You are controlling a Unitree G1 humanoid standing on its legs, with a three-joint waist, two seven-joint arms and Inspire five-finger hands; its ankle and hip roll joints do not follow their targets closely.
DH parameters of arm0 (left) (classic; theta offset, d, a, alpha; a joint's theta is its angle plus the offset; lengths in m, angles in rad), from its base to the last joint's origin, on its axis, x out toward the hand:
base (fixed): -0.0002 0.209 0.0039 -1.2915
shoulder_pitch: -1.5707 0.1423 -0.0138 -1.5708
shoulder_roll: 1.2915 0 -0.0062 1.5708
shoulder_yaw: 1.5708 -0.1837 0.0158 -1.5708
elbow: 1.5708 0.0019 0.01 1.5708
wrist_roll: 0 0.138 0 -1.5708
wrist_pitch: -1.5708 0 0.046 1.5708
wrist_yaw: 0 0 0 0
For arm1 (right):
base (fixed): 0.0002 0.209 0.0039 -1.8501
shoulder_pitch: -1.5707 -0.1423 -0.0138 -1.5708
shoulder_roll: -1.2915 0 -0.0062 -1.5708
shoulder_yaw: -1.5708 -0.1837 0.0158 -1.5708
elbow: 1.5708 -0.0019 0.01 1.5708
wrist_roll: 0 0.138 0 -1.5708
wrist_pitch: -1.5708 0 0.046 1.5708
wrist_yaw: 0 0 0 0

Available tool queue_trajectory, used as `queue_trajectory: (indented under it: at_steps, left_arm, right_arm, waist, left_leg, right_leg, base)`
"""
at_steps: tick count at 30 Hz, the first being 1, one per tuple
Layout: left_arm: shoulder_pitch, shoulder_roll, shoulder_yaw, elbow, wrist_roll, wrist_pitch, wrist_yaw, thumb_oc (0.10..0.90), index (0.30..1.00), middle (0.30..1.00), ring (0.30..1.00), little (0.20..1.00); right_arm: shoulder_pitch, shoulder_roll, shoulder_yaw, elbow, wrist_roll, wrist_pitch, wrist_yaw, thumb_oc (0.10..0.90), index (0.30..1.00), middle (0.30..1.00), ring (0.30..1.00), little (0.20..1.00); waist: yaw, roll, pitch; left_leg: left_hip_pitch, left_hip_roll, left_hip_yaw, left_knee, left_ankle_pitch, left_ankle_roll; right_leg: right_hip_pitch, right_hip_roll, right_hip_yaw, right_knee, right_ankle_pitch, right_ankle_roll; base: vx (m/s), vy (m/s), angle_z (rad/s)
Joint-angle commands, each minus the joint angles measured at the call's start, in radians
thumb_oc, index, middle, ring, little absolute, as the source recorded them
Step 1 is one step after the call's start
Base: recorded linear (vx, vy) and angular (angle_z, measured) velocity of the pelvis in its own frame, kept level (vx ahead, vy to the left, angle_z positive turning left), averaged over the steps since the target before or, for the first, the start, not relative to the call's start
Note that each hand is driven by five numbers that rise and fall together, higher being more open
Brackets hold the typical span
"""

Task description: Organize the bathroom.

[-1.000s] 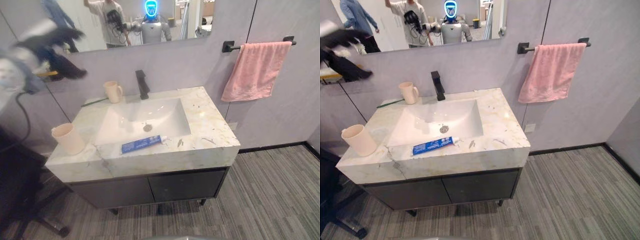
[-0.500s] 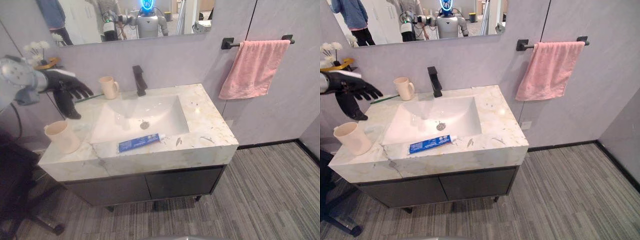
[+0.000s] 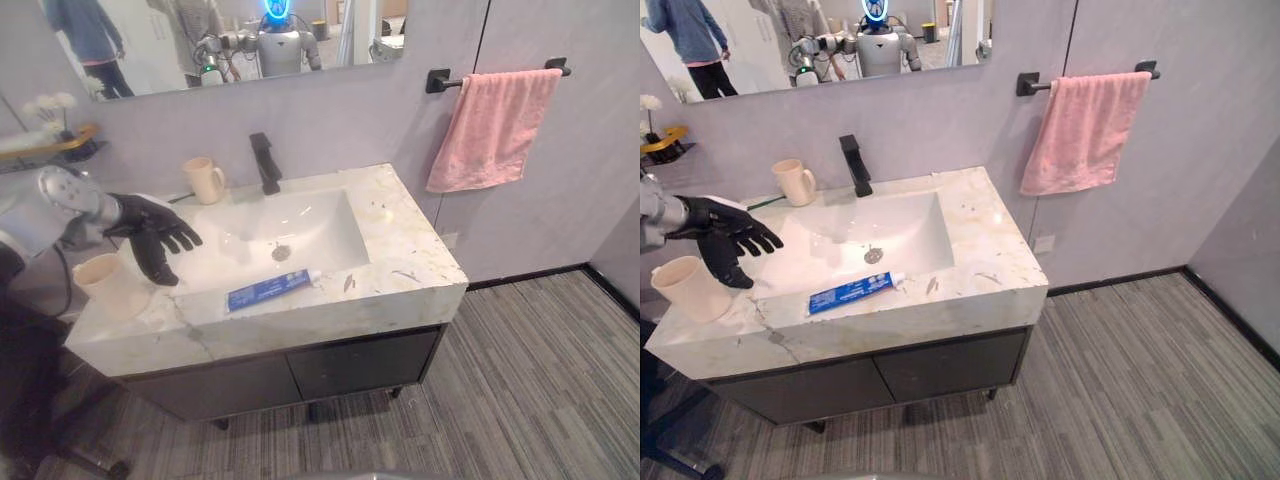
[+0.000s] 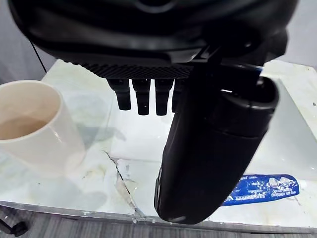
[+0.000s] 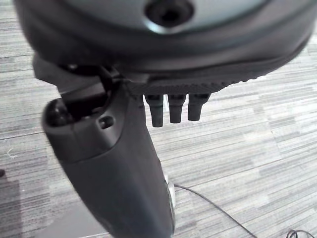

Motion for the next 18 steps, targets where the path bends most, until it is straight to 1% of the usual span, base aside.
queue_trajectory:
  at_steps: [1,2,3,8,10,12,18]
  left_arm:
    - [-0.102,0.033,0.162,0.073,0.018,0.016,0.025,0.800,0.900,0.900,0.900,0.900]
    - [-0.095,0.031,0.167,0.065,0.017,0.021,0.024,0.800,0.900,0.900,0.900,0.900]
    - [-0.079,0.028,0.182,0.033,0.010,0.047,0.029,0.800,0.900,0.900,0.900,0.900]
    - [-0.018,0.023,0.229,-0.009,0.002,0.069,0.032,0.800,0.900,0.900,0.900,0.900]
    - [0.021,0.019,0.264,-0.026,-0.005,0.080,0.033,0.800,0.900,0.900,0.900,0.900]
    - [0.032,0.018,0.274,-0.033,-0.011,0.084,0.031,0.800,0.900,0.900,0.900,0.900]
    - [0.088,0.024,0.331,-0.101,-0.052,0.131,0.022,0.800,0.900,0.900,0.900,0.900]
  right_arm:
    - [-0.028,-0.070,0.000,0.090,-0.039,0.043,-0.019,0.800,0.900,0.900,0.900,0.900]
    - [-0.028,-0.070,0.000,0.091,-0.040,0.043,-0.018,0.800,0.900,0.900,0.900,0.900]
    - [-0.027,-0.070,-0.003,0.095,-0.045,0.040,-0.016,0.800,0.900,0.900,0.900,0.900]
    - [-0.020,-0.067,-0.004,0.110,-0.047,0.028,-0.015,0.800,0.900,0.900,0.900,0.900]
    - [-0.016,-0.071,-0.008,0.112,-0.053,0.022,-0.016,0.800,0.900,0.900,0.900,0.900]
    - [-0.016,-0.073,-0.008,0.113,-0.053,0.021,-0.016,0.800,0.900,0.900,0.900,0.900]
    - [-0.012,-0.081,-0.014,0.114,-0.056,0.017,-0.025,0.800,0.900,0.900,0.900,0.900]
  waist:
    - [0.011,0.034,0.004]
    - [0.010,0.035,0.004]
    - [0.009,0.035,0.004]
    - [0.009,0.038,0.003]
    - [0.008,0.041,0.004]
    - [0.007,0.042,0.004]
    - [0.010,0.047,0.007]
  left_leg:
    - [0.039,0.034,0.078,0.003,-0.022,0.044]
    - [0.039,0.034,0.079,0.003,-0.022,0.045]
    - [0.039,0.033,0.080,0.003,-0.022,0.045]
    - [0.042,0.030,0.082,0.003,-0.022,0.046]
    - [0.042,0.029,0.083,0.003,-0.022,0.046]
    - [0.042,0.028,0.083,0.003,-0.022,0.046]
    - [0.042,0.024,0.081,0.003,-0.022,0.047]
  right_leg:
    - [-0.028,-0.064,-0.027,-0.004,0.001,0.063]
    - [-0.028,-0.064,-0.026,-0.004,0.001,0.063]
    - [-0.029,-0.064,-0.024,-0.004,0.001,0.062]
    - [-0.026,-0.063,-0.020,-0.004,0.000,0.059]
    - [-0.026,-0.064,-0.019,-0.004,0.000,0.059]
    - [-0.026,-0.064,-0.019,-0.005,0.000,0.058]
    - [-0.025,-0.067,-0.019,-0.004,0.000,0.057]
  base:
    - [0.00,0.010,-0.03]
    - [0.00,0.000,0.00]
    - [0.00,0.000,0.00]
    - [0.01,0.024,-0.05]
    - [0.01,0.033,-0.06]
    - [0.00,0.011,-0.02]
    - [0.00,0.000,0.00]
